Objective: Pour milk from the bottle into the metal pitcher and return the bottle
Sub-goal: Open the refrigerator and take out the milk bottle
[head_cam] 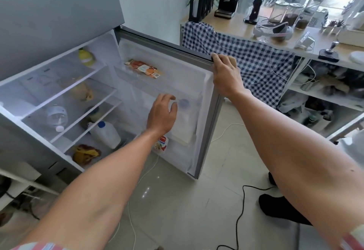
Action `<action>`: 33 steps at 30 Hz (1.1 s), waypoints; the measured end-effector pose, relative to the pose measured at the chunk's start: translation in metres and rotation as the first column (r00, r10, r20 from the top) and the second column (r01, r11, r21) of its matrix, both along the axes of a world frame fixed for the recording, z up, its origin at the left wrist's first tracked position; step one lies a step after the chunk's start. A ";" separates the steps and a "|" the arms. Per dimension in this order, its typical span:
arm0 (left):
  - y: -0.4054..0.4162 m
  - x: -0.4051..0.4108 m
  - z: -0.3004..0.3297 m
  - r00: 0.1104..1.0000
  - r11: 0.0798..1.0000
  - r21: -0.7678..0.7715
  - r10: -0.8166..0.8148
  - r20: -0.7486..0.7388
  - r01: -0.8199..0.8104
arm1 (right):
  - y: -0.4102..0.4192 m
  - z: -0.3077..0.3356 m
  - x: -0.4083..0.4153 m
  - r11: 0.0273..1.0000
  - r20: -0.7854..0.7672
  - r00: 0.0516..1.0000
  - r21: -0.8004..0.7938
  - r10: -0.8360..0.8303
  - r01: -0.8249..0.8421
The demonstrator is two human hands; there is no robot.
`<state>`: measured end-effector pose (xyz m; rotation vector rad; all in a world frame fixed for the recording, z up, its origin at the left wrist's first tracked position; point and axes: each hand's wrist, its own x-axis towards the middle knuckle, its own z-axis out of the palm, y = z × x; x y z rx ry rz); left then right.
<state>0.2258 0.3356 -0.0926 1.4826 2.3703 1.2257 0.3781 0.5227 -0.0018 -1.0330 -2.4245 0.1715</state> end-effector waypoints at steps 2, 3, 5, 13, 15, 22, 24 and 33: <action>-0.001 0.006 -0.012 0.954 0.988 -0.005 0.149 0.261 -0.153 | -0.002 -0.004 -0.001 1.000 -0.030 0.999 0.024 -0.017 0.018; 0.001 0.009 -0.018 0.898 0.979 -0.068 0.202 0.391 -0.190 | -0.004 -0.006 -0.002 0.999 -0.046 0.999 0.038 -0.025 0.027; 0.008 0.012 -0.030 0.770 0.962 -0.194 0.269 0.578 -0.190 | -0.006 -0.009 -0.004 0.997 -0.086 0.996 0.061 -0.035 0.040; 0.050 0.027 -0.050 0.274 0.964 -0.257 0.267 0.924 -0.074 | -0.006 -0.027 -0.015 0.980 -0.248 0.965 0.155 -0.085 0.126; 0.054 0.031 -0.051 0.202 0.970 -0.230 0.241 0.949 -0.077 | -0.006 -0.030 -0.017 0.972 -0.287 0.954 0.184 -0.090 0.147; 0.047 0.040 -0.072 0.002 0.930 -0.167 0.178 0.984 -0.328 | -0.003 -0.032 -0.019 0.952 -0.324 0.942 0.251 -0.089 0.177; 0.043 0.039 -0.074 -0.006 0.885 -0.194 0.211 0.978 -0.423 | -0.003 -0.032 -0.019 0.953 -0.321 0.943 0.247 -0.088 0.173; 0.018 0.034 -0.058 -0.047 0.733 -0.183 0.202 0.978 -0.655 | -0.007 -0.026 -0.017 0.971 -0.268 0.958 0.187 -0.098 0.152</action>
